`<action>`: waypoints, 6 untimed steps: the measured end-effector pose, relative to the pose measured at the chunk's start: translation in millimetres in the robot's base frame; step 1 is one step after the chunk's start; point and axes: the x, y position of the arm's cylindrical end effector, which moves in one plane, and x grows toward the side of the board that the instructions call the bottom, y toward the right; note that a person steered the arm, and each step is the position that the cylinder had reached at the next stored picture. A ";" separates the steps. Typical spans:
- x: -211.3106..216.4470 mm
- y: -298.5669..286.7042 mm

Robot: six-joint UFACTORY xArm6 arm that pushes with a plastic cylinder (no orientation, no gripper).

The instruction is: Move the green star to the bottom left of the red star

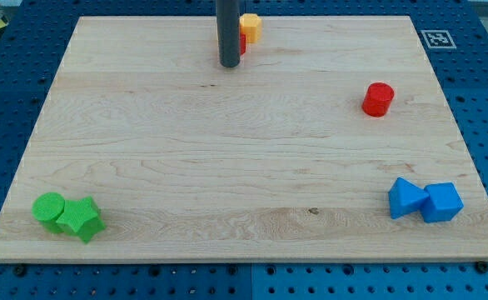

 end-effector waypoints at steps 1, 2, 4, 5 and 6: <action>12.3 -24.5; 48.5 -106.8; 100.8 -250.9; 124.8 -277.3; 167.7 -277.0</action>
